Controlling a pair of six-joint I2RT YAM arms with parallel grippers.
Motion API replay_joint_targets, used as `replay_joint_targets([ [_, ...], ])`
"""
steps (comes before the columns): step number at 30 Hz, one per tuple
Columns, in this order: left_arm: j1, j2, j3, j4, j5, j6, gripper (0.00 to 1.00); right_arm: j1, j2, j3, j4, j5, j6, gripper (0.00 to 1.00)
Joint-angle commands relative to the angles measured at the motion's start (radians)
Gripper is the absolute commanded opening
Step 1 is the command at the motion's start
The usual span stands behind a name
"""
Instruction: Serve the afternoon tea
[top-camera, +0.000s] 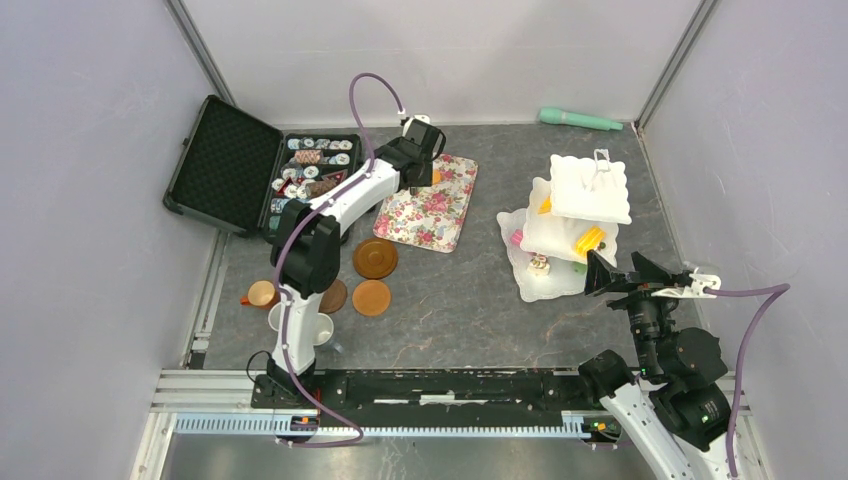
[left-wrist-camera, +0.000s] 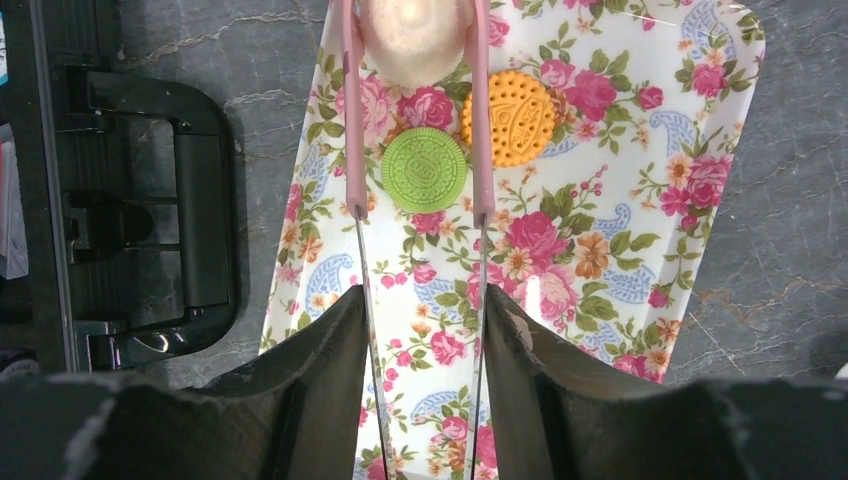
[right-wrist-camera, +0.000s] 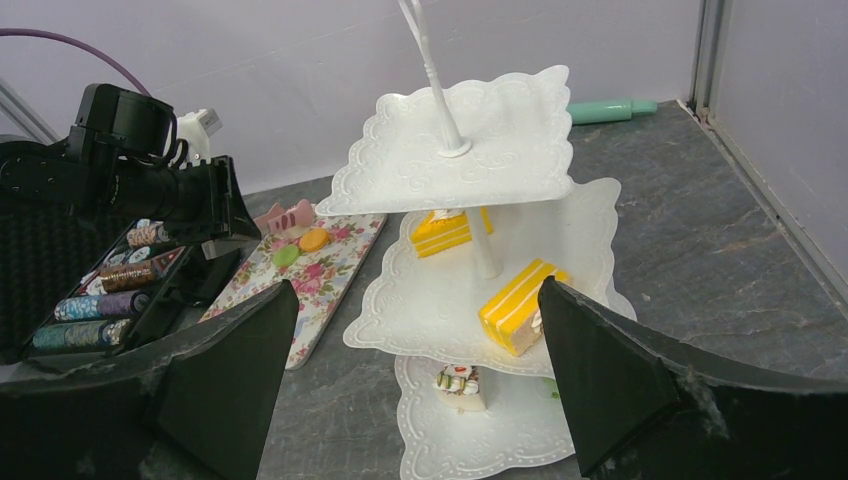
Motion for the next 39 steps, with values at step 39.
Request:
replay_joint_targets([
  [39, -0.344, -0.893, -0.498, 0.077, 0.363, 0.234, 0.21, 0.003, -0.03, 0.048, 0.014, 0.025, -0.027, 0.98],
])
